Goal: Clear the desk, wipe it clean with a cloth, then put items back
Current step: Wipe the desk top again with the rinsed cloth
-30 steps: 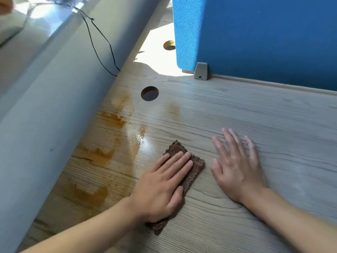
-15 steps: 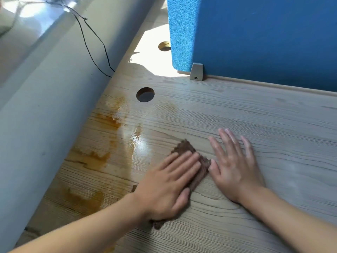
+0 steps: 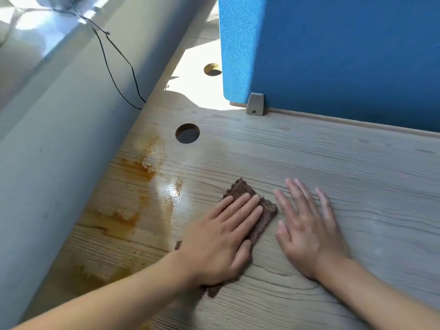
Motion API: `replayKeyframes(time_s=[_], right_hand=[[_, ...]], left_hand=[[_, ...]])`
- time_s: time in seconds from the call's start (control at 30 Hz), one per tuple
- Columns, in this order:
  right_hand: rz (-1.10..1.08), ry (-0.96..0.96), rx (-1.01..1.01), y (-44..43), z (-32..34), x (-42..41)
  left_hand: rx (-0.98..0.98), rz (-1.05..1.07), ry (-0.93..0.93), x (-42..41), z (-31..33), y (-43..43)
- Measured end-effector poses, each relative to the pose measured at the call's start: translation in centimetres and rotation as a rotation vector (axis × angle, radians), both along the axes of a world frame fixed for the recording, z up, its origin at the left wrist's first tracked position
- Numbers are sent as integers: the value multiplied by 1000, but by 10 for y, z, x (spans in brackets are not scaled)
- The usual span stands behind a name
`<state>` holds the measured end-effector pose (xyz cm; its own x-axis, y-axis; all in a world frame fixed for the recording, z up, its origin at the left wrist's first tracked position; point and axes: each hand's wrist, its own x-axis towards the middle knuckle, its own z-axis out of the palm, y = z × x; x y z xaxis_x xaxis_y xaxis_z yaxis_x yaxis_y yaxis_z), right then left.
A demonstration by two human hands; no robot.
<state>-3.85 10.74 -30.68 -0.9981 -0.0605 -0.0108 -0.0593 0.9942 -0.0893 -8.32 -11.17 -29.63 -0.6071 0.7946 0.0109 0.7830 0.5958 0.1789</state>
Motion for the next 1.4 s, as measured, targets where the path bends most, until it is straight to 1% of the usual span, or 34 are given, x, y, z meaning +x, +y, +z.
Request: replayKeyframes(time_s=[0.03, 0.1, 0.13, 0.17, 0.23, 0.27, 0.3, 0.33, 0.43, 0.5, 0.53, 0.57, 0.7, 0.77, 0.83, 0.9, 0.97, 1.03, 1.07, 1.1, 1.2, 1.23, 1.27, 1.3, 1.33, 1.4], right_hand=[[-2, -2, 0, 0, 1, 0], [-9, 0, -5, 0, 3, -2], [-15, -10, -8, 2, 3, -3], [-20, -18, -12, 1, 4, -3], [-18, -24, -15, 0, 5, -1], [-17, -15, -20, 0, 5, 0], [-17, -4, -25, 0, 4, 0], [-14, 10, -34, 2, 4, -1], [-65, 54, -109, 8, 14, -25], [-80, 47, -114, 9, 15, -45], [-78, 43, -104, 9, 13, -50], [-73, 36, -93, 9, 10, -54], [-49, 7, -39, 9, 3, -54], [-48, 1, -33, 10, 4, -55], [-39, -2, -25, 9, 4, -56], [-40, -6, -21, 9, 4, -56], [-35, -6, -7, 9, 4, -56], [-34, -9, -6, 10, 5, -56], [-34, -4, -8, 10, 5, -57], [-29, -4, -9, 9, 4, -57], [-33, -6, -1, 9, 4, -56], [-34, -4, 2, 10, 3, -56], [-36, -3, 5, 10, 3, -56], [-33, -1, 12, 10, 3, -57], [-28, 2, 16, 9, 2, -56], [-32, 10, 10, 9, 2, -55]], left_hand=[[4, -69, -20, -5, 0, -3], [-10, -86, -31, -32, -2, -3], [-7, -31, -20, -51, -4, 4], [4, 79, -7, -71, -5, 10], [-28, 354, 13, -104, -3, 23], [-48, 446, 24, -111, -5, 29], [-63, 476, 44, -109, -6, 34], [-58, 444, 58, -99, -5, 35], [-20, 88, 19, -46, 0, 25], [-10, -83, -15, -38, 1, 17], [-7, -89, -19, -49, 1, 16], [-12, -28, -13, -65, 0, 18], [-41, 398, 27, -146, -4, 42], [-52, 498, 45, -163, -8, 51], [-56, 453, 70, -148, -8, 52], [-47, 268, 78, -106, -4, 42], [-45, 55, 24, -68, 0, 27], [-34, -62, -7, -71, 0, 17], [-32, -42, -11, -84, -1, 17], [-25, 26, -5, -100, -4, 19], [-29, 406, 14, -152, -5, 31], [-47, 491, 25, -160, -7, 35], [-56, 524, 47, -161, -9, 38], [-58, 518, 70, -154, -9, 40], [-55, 469, 88, -140, -8, 39], [-41, 292, 85, -95, -5, 30]])
